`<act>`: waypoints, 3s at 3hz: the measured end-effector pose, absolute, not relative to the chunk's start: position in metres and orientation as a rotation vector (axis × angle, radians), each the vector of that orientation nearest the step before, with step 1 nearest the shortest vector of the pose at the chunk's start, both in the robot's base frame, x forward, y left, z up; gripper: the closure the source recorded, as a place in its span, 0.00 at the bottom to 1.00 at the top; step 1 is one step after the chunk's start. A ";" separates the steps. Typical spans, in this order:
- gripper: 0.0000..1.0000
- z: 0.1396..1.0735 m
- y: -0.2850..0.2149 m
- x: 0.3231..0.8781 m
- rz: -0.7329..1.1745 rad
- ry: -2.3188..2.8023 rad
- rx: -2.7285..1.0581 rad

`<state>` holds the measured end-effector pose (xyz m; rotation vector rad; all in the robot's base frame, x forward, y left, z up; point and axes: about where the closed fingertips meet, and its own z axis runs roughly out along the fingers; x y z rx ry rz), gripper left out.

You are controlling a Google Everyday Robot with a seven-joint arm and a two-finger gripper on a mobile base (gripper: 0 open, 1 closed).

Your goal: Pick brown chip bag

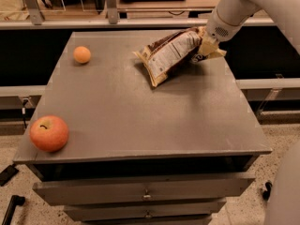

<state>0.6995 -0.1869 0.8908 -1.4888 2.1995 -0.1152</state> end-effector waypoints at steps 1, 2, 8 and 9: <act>0.96 0.888 -0.186 0.700 -0.112 2.201 -1.492; 1.00 0.888 -0.184 0.700 -0.109 2.199 -1.495; 1.00 1.024 -0.075 0.654 -0.063 1.748 -1.686; 1.00 1.058 -0.071 0.642 -0.196 1.700 -1.722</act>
Offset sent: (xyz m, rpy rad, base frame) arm -0.0019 0.0076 0.0030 0.0075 -0.0056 0.0102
